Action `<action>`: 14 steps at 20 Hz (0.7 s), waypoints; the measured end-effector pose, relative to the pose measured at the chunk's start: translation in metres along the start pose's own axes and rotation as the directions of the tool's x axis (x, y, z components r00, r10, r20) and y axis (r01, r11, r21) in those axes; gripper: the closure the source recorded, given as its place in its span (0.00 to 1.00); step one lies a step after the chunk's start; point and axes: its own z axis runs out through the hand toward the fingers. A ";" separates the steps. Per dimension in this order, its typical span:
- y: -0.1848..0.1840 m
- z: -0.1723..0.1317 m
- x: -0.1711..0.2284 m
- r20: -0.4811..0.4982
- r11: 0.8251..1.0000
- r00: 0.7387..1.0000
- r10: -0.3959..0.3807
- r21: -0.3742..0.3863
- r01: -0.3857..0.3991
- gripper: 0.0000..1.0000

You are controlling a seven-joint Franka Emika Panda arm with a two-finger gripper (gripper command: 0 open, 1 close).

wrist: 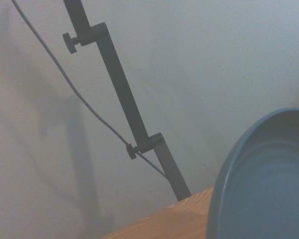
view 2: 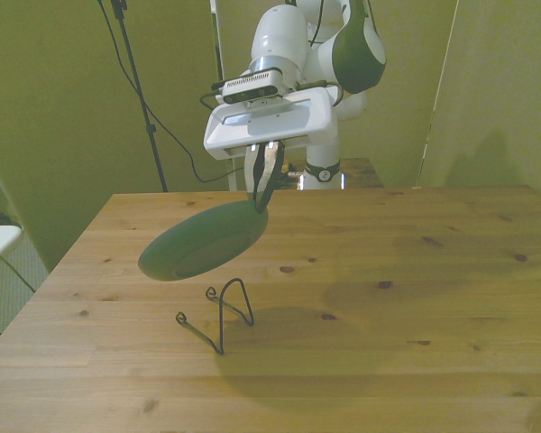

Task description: Load the plate

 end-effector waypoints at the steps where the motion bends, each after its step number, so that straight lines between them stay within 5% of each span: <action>1: 0.002 0.000 0.001 0.000 1.000 1.000 -0.001 0.002 0.001 1.00; 6: 0.011 0.001 0.006 -0.002 1.000 1.000 -0.004 0.002 0.004 1.00; 14: 0.024 -0.012 0.039 0.024 0.976 0.983 0.182 0.116 -0.184 1.00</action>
